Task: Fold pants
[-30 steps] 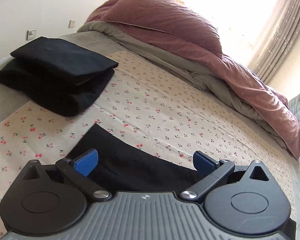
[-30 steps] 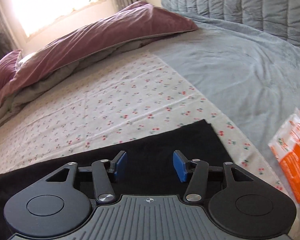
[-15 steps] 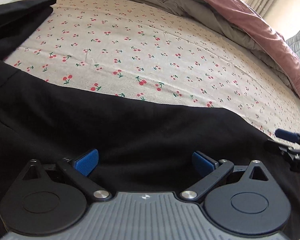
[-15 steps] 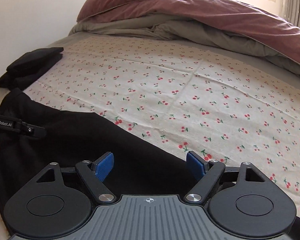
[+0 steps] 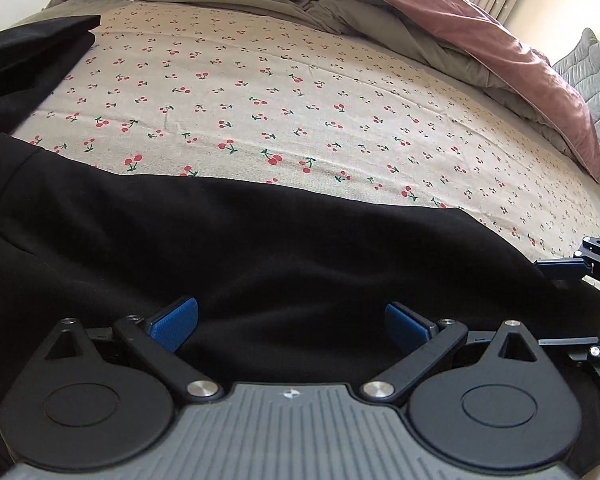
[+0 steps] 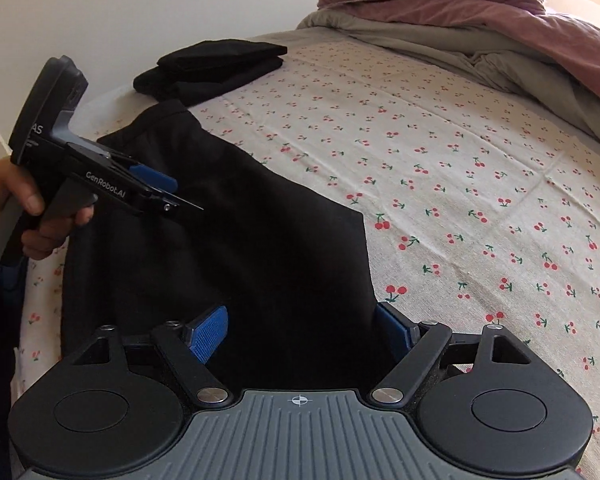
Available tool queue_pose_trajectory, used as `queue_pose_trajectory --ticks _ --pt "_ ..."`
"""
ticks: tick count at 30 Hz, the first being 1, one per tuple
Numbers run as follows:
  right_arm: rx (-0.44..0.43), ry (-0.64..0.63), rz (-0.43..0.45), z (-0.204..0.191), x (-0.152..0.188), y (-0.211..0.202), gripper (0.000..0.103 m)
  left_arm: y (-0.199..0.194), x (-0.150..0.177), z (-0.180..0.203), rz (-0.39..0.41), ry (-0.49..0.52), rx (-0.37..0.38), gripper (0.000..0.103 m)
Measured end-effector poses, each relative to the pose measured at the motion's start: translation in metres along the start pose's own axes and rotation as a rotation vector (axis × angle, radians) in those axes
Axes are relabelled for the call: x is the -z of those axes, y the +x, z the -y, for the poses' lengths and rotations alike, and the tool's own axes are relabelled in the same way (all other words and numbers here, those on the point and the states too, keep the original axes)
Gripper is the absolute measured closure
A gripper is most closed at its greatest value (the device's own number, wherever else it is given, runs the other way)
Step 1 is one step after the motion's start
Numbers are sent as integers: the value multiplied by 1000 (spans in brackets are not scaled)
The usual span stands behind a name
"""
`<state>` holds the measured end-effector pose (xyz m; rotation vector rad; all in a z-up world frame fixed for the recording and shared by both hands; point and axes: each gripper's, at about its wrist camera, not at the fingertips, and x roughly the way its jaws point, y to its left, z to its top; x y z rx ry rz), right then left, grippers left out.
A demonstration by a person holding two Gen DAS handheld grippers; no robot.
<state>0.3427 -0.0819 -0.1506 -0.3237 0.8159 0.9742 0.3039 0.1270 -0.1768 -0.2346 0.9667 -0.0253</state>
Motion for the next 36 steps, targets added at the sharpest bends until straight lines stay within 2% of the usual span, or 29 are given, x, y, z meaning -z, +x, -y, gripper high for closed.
queue_pose_trajectory --ticks 5,8,10,12,14,16,18,21,22,24,26,27,32,36 --pt "-45 -60 -12 -22 -1 -3 21 -1 2 2 3 19 -1 8" --pt "-82 -78 -50 -32 -4 10 21 -1 2 1 3 18 4 8" --pt "-29 -96 -58 -35 -8 20 21 0 2 0 2 13 6 8" --pt "30 -77 2 -26 -17 20 21 0 2 1 1 16 3 8" --pt "21 41 91 0 -31 12 21 1 2 2 1 19 2 8" --pt "-6 216 127 37 -46 13 21 1 2 2 -1 19 1 8" --pt "-51 349 102 67 -56 28 21 2 1 1 -3 14 5 8" --pt "-35 461 39 94 -61 58 21 2 0 -3 -5 7 16 8" --pt "-53 489 16 99 -59 69 20 1 0 -4 -5 5 21 8" --pt "-90 450 32 91 -56 74 20 0 -1 -7 -7 -4 35 8" --pt "-181 380 48 73 -51 70 20 -1 -4 -11 -11 -21 47 8" --pt "-192 341 57 63 -50 65 20 -2 -5 -13 -12 -29 50 8" --pt "-128 152 99 15 -43 37 20 -5 -12 -28 -5 -135 57 8" --pt "-32 7 90 -21 -33 27 20 -4 -12 -27 -2 -131 44 8"
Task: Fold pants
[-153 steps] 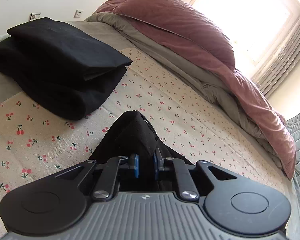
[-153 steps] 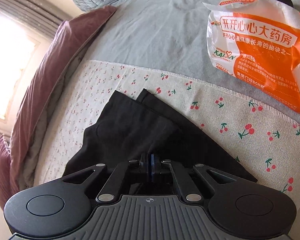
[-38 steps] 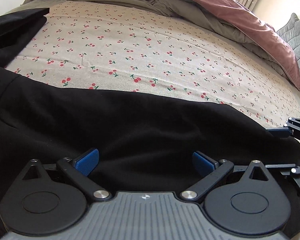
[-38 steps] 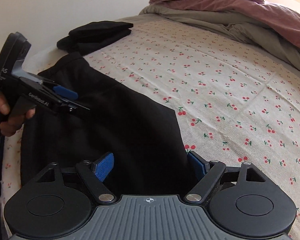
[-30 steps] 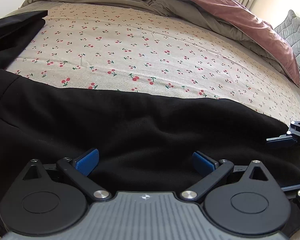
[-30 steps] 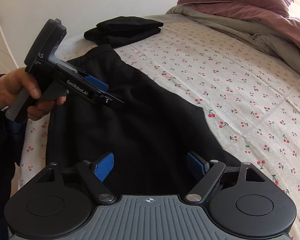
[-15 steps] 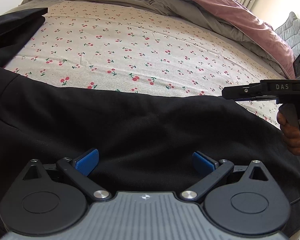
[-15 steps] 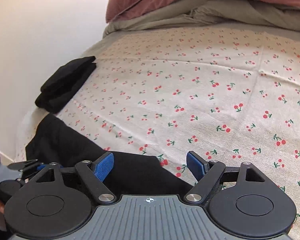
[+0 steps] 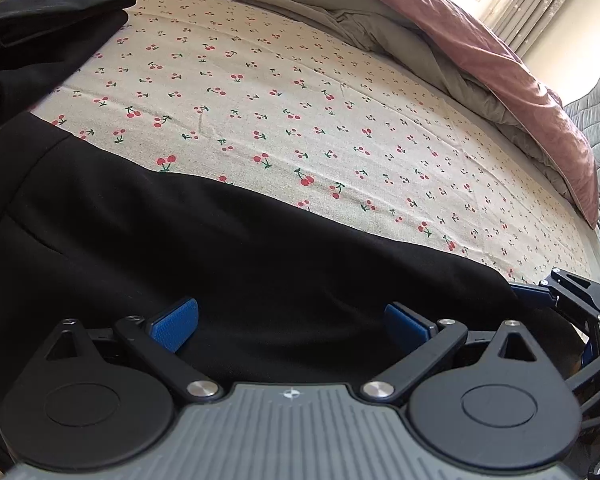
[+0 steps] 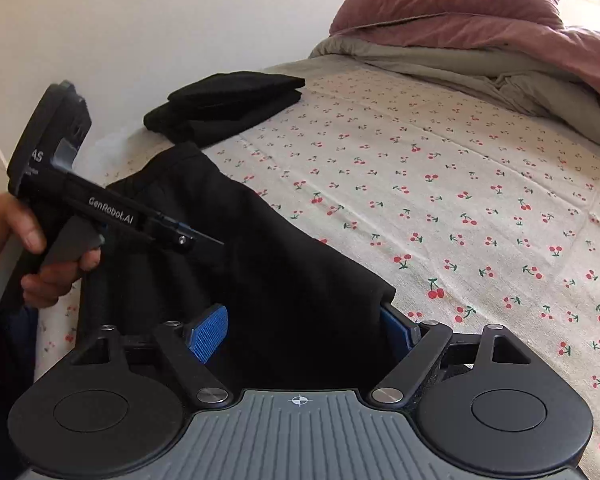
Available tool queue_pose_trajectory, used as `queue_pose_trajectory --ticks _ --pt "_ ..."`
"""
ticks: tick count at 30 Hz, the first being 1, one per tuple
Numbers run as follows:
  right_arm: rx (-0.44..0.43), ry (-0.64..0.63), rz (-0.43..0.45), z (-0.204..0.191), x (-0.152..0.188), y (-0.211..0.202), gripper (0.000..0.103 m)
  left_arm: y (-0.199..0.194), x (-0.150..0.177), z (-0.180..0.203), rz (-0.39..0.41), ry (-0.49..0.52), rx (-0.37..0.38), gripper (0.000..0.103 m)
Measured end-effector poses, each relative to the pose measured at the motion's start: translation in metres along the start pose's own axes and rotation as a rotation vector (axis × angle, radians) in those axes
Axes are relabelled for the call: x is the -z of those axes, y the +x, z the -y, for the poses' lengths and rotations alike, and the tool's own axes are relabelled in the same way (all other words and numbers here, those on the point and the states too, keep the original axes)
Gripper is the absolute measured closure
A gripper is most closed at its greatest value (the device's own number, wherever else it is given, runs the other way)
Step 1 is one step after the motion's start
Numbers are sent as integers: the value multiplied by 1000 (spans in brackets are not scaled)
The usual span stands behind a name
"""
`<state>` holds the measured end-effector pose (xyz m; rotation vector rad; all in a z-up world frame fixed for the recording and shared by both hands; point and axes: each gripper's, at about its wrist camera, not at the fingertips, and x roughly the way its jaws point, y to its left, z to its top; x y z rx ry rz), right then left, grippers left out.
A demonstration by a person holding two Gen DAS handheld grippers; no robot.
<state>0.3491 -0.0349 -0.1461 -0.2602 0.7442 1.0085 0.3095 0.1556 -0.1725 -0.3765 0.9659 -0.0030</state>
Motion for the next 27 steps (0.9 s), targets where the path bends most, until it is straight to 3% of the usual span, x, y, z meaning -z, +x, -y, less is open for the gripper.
queue_pose_trajectory --ticks 5,12,15,19,23,27 --pt "75 -156 -47 -43 15 11 20 2 3 5 -1 52 -19 8" --pt "130 -215 -55 -67 19 23 21 3 3 2 1 63 -11 8" --pt "154 -140 -34 -53 16 30 21 3 4 3 2 65 -12 8" --pt "102 -5 12 -29 4 31 19 3 6 4 5 73 -13 8" --pt "105 26 30 -12 -4 34 17 4 6 5 5 80 -19 8" --pt "28 244 49 29 -10 36 17 4 4 6 1 77 -21 8"
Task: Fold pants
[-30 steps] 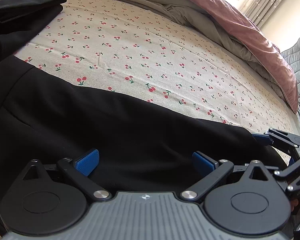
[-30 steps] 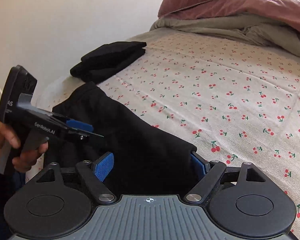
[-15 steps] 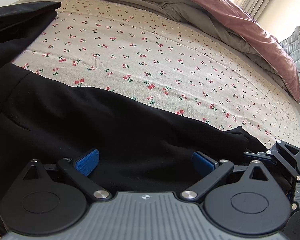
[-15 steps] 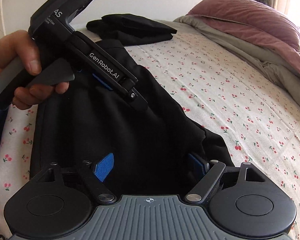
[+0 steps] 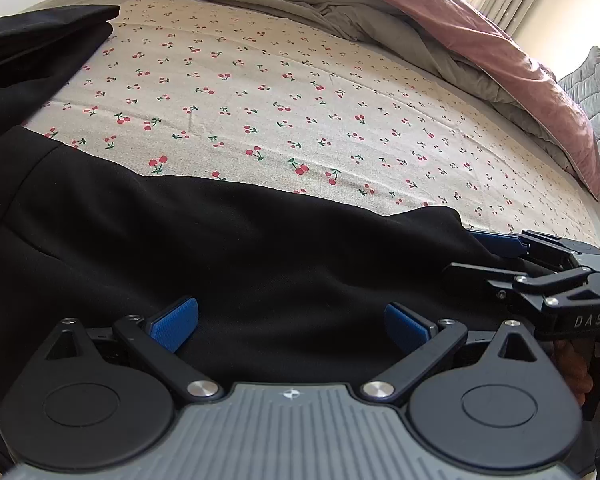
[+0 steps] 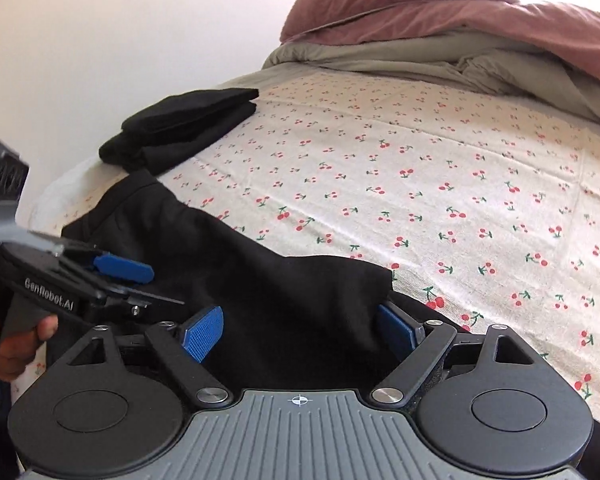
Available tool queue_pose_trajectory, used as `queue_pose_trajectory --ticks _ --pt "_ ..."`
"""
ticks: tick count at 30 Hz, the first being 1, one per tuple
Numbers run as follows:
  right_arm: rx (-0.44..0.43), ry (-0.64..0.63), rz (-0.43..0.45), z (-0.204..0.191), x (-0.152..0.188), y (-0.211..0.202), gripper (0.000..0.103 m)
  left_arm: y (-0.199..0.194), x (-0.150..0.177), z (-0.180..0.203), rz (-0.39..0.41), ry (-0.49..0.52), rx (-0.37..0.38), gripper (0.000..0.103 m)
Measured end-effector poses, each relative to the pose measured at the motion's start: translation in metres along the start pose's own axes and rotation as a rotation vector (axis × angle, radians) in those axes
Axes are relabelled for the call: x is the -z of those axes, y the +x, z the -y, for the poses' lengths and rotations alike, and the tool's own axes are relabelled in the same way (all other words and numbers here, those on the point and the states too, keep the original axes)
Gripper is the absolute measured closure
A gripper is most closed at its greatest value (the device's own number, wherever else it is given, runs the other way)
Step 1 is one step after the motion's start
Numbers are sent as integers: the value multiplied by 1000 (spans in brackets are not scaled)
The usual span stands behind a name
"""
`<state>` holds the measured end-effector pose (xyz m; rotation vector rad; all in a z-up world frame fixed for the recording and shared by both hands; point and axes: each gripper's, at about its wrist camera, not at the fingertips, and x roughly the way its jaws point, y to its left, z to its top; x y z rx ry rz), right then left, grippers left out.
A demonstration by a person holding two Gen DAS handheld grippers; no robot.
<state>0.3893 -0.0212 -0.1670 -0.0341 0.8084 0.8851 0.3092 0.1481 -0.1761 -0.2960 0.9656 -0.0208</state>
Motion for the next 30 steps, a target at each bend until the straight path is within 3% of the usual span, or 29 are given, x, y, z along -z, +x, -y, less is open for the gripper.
queue_pose_trajectory --ticks 5,8,12,21,23,25,27,30 --pt "-49 102 13 27 -7 2 17 1 -2 -1 -4 -12 3 8" --pt "-79 151 -24 45 -11 10 17 2 -2 -1 -6 -20 4 8" --pt "-232 241 -53 65 -22 16 15 3 -3 -1 -6 -25 4 8" --pt "-438 158 -97 59 -34 24 16 3 1 3 10 7 -13 8" --pt "-432 143 -112 59 -30 24 18 3 3 4 17 21 -21 8" --pt "-395 186 -127 66 -27 32 28 3 6 7 19 56 -35 8" --pt "-369 252 -91 74 -27 36 37 4 8 10 21 80 -49 8" --pt "-356 321 -41 77 -32 39 41 4 8 10 22 90 -56 8"
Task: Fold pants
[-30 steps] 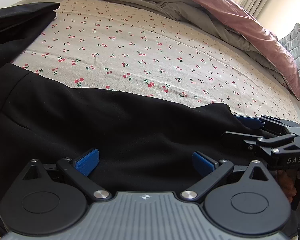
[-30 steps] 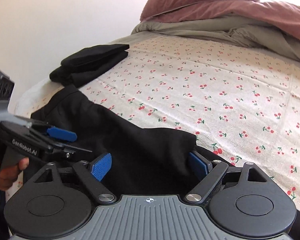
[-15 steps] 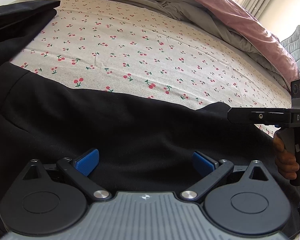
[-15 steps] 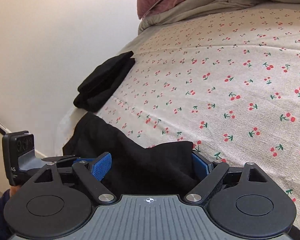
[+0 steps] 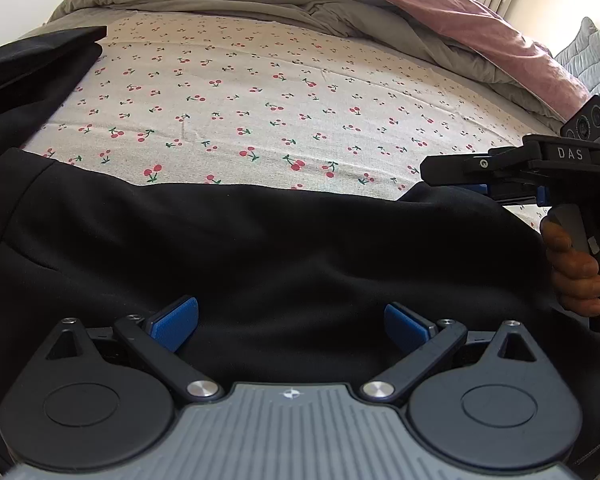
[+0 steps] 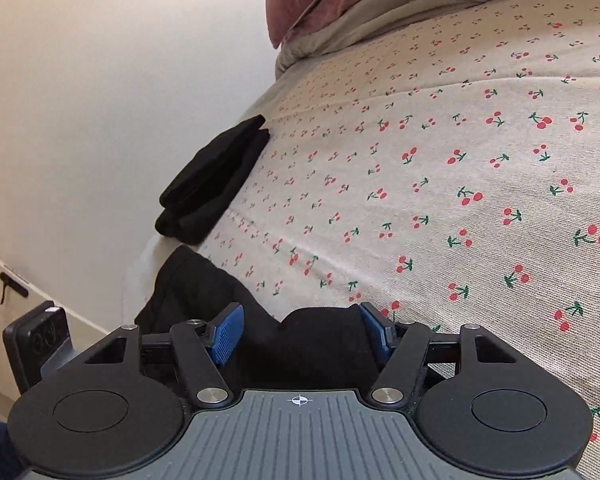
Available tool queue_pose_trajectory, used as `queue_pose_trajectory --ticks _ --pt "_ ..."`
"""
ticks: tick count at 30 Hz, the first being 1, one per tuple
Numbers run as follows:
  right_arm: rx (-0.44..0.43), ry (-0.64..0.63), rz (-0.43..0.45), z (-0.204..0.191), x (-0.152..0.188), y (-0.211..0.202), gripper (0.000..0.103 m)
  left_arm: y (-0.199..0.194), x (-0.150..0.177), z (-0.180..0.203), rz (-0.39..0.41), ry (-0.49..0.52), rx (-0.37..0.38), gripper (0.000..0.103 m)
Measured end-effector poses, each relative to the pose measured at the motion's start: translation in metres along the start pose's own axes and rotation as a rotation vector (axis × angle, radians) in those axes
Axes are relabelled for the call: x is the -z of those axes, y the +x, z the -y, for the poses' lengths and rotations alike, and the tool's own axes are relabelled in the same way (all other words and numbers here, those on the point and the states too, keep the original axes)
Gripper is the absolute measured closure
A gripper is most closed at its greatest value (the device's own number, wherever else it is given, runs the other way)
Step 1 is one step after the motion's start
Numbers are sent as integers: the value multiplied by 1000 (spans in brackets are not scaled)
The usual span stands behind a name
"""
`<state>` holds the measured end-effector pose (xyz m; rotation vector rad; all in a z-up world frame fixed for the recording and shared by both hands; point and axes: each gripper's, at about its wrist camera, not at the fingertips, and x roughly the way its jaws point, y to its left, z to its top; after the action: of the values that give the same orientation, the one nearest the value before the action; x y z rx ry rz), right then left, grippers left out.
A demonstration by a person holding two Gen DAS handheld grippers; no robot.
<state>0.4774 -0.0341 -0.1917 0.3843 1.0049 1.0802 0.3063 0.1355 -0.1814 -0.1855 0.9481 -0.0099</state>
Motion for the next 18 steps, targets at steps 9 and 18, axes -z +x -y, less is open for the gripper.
queue_pose_trajectory --ticks 9,18 --pt "1 -24 21 -18 6 -13 90 -1 0 -1 2 -3 8 8" --pt "145 -185 7 -40 38 -21 92 -2 0 -2 2 -6 12 8"
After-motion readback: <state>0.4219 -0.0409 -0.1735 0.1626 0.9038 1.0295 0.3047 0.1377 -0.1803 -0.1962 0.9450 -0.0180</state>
